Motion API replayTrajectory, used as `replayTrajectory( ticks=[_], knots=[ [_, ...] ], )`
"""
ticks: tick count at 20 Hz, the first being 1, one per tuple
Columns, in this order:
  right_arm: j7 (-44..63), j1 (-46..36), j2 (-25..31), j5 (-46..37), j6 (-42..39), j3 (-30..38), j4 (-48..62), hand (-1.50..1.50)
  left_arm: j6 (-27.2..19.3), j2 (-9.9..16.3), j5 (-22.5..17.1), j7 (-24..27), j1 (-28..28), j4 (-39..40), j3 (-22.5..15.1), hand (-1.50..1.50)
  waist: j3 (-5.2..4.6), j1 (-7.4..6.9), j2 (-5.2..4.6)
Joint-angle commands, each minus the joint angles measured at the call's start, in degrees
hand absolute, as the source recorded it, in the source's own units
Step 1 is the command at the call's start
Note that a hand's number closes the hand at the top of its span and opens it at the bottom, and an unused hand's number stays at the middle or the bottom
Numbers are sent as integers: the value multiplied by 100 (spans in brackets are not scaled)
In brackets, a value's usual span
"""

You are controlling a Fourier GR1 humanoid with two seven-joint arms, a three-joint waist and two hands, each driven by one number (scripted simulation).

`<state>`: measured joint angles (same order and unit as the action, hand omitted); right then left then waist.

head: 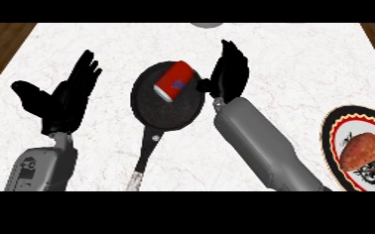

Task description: Pick the can from the plate and place it in the pan

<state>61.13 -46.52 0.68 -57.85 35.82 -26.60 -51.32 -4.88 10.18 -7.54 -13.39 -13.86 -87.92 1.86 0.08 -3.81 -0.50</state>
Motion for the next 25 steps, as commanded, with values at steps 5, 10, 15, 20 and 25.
replayTrajectory(
  ticks=[5, 10, 15, 20, 25],
  knots=[
    [553, 764, -65, 137, 2252, 115, -1321, -150, -95, 78, 45, 12, 153, 29, 154, 0, 2, 352, 94],
    [415, 2247, -66, -176, 2884, -702, -2661, -150, 60, 152, -91, 222, 543, -136, 293, 0, -8, 502, 144],
    [13, 3567, -67, -603, 2753, -1379, -4259, -150, -255, 96, 50, -374, 464, -533, 188, 0, -3, 544, 129],
    [-179, 4984, 47, -1485, 3087, -2022, -4881, -150, -97, 31, 131, -7, 654, -500, 112, 0, -8, 446, 70],
    [893, 5392, -67, -2830, 3198, -2704, -4913, -150, -53, -95, 182, 270, 726, -346, 102, 0, -11, 421, 62]
  ],
)
